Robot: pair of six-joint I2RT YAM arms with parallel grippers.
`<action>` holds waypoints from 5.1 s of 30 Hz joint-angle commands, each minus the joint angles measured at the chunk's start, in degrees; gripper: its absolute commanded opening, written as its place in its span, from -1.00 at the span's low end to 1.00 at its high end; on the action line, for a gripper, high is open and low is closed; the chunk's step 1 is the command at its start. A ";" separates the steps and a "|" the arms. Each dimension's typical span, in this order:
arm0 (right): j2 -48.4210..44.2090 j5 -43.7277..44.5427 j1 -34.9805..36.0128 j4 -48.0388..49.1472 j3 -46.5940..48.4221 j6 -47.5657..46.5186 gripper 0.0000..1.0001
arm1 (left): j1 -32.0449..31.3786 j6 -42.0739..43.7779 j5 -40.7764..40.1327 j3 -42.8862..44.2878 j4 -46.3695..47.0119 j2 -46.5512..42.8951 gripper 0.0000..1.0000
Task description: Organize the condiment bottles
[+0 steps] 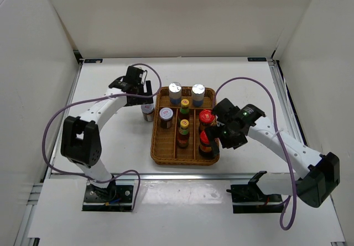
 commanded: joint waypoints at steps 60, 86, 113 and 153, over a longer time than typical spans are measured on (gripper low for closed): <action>0.38 -3.81 -0.23 0.98 -0.61 -1.89 0.99 | -7.81 -2.34 0.03 10.24 -6.01 -16.13 -0.79; -1.38 -5.39 -0.23 1.51 -1.13 -2.42 0.99 | -32.70 -21.49 -14.11 -9.81 -4.34 -10.71 -0.79; -9.27 -3.10 -2.34 -6.13 10.54 -0.22 0.99 | -15.69 -10.47 -31.39 -13.40 -8.31 -47.76 1.00; 2.40 24.34 -2.34 -13.51 39.47 -1.01 0.99 | 0.88 -0.52 -31.99 -42.66 18.47 -62.19 1.00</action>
